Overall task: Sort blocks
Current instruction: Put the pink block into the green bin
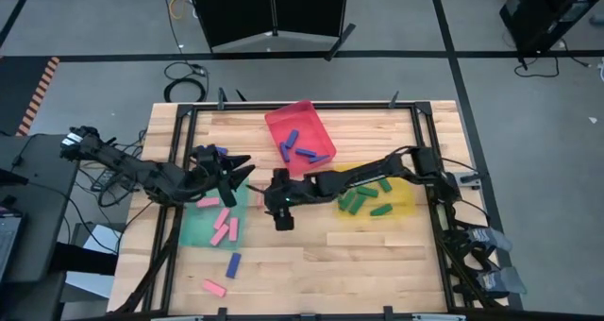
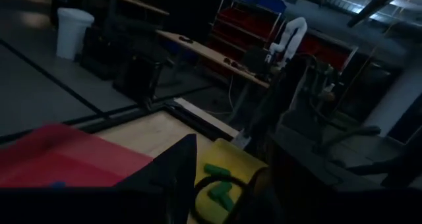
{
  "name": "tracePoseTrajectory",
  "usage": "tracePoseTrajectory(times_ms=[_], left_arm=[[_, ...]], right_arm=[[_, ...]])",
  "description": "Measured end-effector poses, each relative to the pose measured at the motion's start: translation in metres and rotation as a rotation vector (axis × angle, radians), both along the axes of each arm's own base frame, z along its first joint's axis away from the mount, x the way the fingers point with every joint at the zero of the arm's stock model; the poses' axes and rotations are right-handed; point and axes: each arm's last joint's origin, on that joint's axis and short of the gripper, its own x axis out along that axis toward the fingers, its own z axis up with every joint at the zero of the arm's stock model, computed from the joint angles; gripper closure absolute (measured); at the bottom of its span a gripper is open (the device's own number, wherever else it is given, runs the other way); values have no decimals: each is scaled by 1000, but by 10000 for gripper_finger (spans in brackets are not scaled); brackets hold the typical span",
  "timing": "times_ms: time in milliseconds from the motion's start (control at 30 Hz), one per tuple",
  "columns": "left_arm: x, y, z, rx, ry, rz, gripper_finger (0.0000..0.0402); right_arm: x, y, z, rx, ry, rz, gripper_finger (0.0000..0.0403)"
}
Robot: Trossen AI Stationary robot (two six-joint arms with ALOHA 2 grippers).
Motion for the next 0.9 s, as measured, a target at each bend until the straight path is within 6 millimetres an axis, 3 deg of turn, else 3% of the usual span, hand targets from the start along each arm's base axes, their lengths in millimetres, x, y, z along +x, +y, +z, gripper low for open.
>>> tracePoseTrajectory(times_ms=[300, 900], left_arm=[[-7, 4, 4, 45, 13, 39, 214], [-8, 5, 3, 49, 23, 49, 214]], right_arm=[[27, -18, -26, -30, 41, 26, 91], [27, -35, -29, -130, 58, 361, 91]])
